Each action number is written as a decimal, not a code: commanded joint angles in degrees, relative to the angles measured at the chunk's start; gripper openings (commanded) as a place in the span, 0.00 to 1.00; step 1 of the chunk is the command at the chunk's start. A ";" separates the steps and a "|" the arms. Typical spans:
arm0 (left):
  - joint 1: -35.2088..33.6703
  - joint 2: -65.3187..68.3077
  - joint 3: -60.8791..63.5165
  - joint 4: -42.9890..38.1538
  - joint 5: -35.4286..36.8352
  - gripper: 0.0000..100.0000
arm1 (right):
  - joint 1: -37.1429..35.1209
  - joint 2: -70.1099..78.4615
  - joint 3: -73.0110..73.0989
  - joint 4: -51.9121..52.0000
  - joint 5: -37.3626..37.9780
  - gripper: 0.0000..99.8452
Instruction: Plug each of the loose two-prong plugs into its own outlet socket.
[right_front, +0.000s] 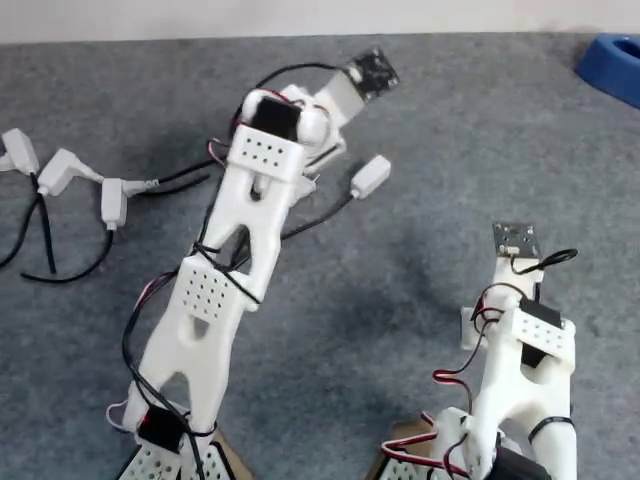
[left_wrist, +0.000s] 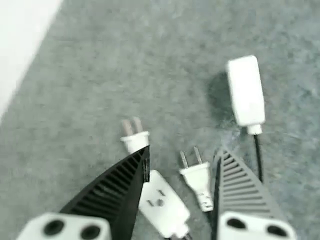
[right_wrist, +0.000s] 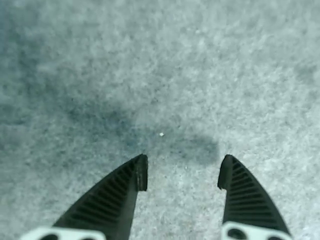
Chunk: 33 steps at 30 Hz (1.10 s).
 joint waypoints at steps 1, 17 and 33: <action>0.84 -0.75 5.85 -4.48 -0.70 0.22 | -0.22 -0.48 -0.22 -0.57 0.18 0.23; 2.33 -0.22 11.65 -14.24 -0.53 0.22 | -0.31 -0.66 2.33 -0.48 0.44 0.23; 10.68 2.24 11.12 -8.70 1.58 0.22 | -0.66 -0.66 2.33 -0.48 0.44 0.23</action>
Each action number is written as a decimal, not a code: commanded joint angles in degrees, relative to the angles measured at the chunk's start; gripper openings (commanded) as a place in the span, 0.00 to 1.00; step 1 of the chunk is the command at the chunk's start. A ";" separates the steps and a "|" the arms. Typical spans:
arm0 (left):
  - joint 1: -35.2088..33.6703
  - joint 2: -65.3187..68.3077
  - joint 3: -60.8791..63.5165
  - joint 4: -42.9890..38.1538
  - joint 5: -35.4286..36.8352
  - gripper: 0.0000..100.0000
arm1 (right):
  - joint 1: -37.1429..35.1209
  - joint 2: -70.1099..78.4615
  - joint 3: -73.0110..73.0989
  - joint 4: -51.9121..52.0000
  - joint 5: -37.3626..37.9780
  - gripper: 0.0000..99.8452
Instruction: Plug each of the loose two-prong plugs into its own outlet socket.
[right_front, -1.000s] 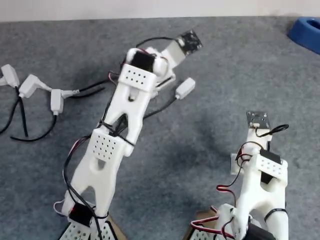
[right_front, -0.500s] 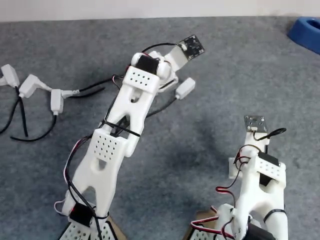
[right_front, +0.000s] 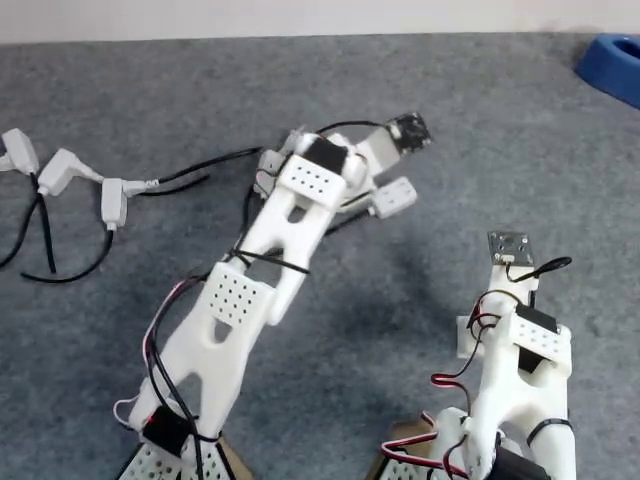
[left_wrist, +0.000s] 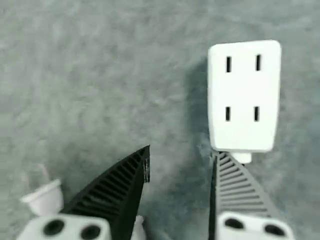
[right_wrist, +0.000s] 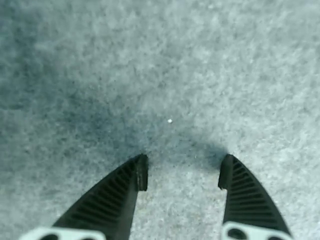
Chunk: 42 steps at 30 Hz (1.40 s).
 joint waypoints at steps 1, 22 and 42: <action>4.18 -6.73 -0.75 6.07 2.64 0.22 | -0.66 -0.66 -0.48 -0.48 0.44 0.23; 5.58 -9.71 -0.66 23.56 2.46 0.21 | 11.38 -0.40 -3.65 -0.57 0.44 0.23; 6.81 0.13 -0.66 24.88 -4.31 0.00 | 9.19 -0.57 -3.21 -0.57 2.81 0.23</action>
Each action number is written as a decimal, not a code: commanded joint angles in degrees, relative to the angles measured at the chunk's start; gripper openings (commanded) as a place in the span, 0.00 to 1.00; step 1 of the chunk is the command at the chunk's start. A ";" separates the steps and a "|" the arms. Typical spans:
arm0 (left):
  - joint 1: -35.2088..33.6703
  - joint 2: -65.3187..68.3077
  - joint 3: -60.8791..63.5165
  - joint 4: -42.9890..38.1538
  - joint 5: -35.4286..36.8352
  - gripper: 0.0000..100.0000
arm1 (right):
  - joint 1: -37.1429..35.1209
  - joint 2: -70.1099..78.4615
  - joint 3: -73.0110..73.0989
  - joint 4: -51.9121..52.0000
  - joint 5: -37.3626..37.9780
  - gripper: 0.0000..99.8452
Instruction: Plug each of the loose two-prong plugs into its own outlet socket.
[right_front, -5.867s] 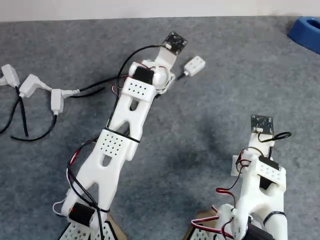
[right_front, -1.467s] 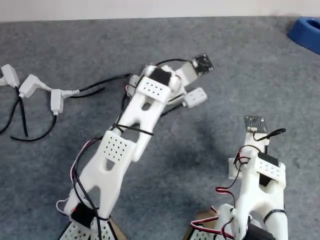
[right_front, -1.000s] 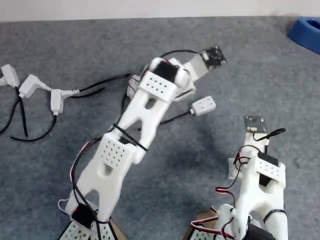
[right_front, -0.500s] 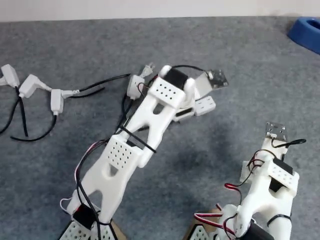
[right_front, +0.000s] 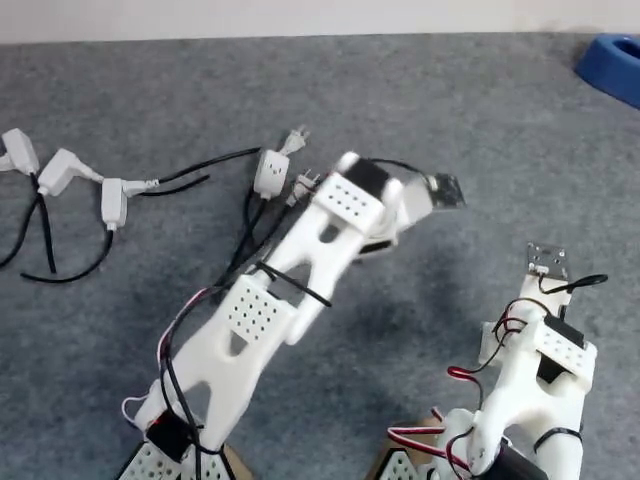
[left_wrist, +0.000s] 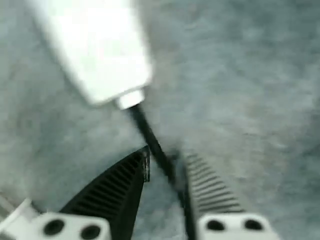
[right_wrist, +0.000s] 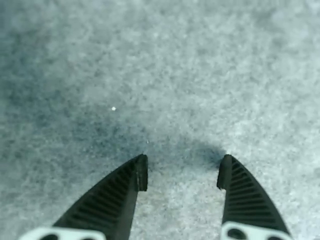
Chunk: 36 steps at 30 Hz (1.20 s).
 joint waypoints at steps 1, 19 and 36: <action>0.84 -0.40 -0.57 4.75 -1.85 0.01 | -0.66 -0.48 -2.33 -0.57 0.79 0.23; -0.57 -30.29 41.01 6.68 0.26 0.01 | 6.46 0.13 -9.63 -0.13 3.96 0.23; -9.01 -58.59 90.42 -1.23 -7.82 0.01 | 2.15 0.04 -10.42 4.79 3.78 0.23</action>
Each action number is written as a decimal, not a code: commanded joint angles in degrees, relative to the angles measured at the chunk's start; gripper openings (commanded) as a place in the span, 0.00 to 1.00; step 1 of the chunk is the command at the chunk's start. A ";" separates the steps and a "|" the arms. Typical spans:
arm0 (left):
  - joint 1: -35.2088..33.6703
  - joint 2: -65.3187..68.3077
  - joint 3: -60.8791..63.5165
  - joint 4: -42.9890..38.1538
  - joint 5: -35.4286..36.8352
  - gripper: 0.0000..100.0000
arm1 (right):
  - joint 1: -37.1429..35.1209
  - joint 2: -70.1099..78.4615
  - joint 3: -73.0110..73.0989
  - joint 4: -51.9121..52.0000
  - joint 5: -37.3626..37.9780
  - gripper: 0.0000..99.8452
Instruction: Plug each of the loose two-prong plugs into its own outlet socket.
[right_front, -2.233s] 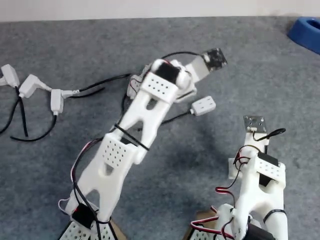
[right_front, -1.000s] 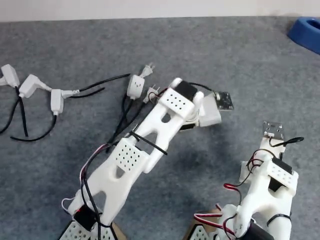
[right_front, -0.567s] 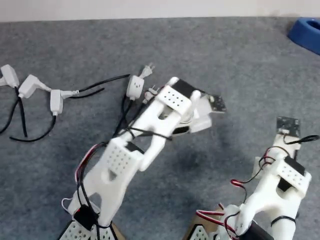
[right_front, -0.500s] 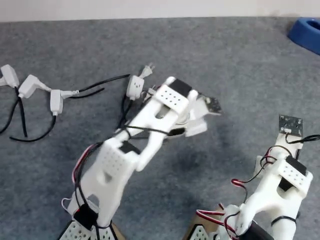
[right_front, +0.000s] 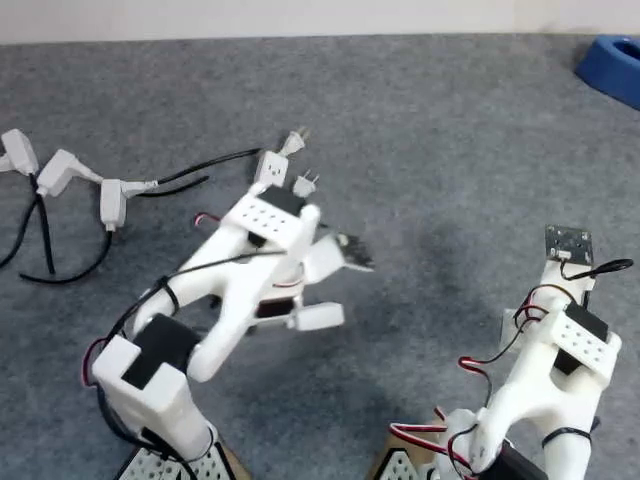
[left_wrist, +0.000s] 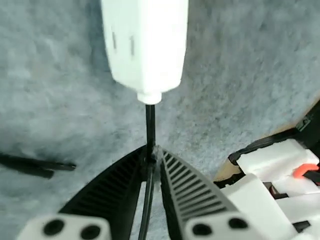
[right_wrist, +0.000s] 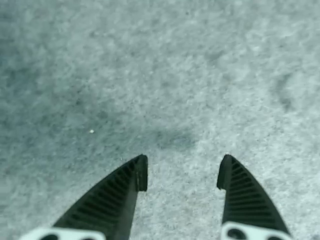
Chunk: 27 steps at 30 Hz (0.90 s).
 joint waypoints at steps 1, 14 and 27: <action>-0.84 0.22 4.79 -2.20 -2.64 0.01 | -0.40 -0.13 -2.15 0.40 0.44 0.23; 1.19 5.93 5.32 -10.02 -4.04 0.01 | -0.31 -0.04 -2.07 0.22 0.70 0.23; 0.22 -1.71 4.97 -8.09 -5.54 0.15 | -0.66 -0.04 -2.33 0.22 0.53 0.23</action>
